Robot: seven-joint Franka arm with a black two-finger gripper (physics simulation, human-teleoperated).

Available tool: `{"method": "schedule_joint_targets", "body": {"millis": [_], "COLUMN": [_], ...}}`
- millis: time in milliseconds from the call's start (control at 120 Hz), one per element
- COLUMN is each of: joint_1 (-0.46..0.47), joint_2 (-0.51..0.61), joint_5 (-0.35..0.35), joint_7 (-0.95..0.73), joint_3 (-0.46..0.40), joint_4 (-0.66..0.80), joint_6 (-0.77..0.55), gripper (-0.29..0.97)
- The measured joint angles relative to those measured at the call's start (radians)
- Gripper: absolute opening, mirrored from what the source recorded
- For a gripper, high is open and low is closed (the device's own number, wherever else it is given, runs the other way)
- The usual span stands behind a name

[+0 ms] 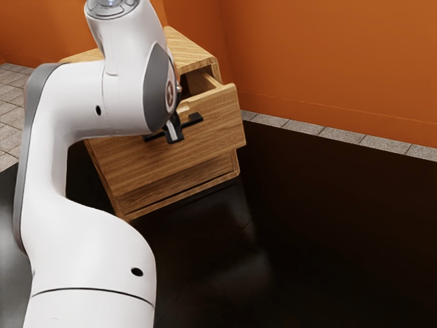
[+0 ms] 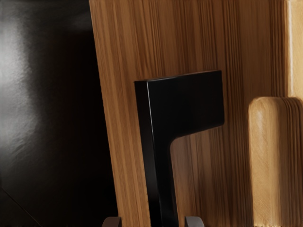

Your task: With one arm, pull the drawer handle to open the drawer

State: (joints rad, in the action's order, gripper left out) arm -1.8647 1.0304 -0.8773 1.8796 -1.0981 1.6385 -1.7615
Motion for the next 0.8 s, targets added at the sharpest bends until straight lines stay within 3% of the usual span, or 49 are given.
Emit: {"method": "schedule_joint_targets", "body": {"millis": [800], "joint_1": [0.054], "joint_2": [0.051], "joint_5": [0.000], "joint_7": [0.030], "joint_3": [0.046], "joint_4": [0.040], "joint_6": [0.026], "gripper": [0.08]}}
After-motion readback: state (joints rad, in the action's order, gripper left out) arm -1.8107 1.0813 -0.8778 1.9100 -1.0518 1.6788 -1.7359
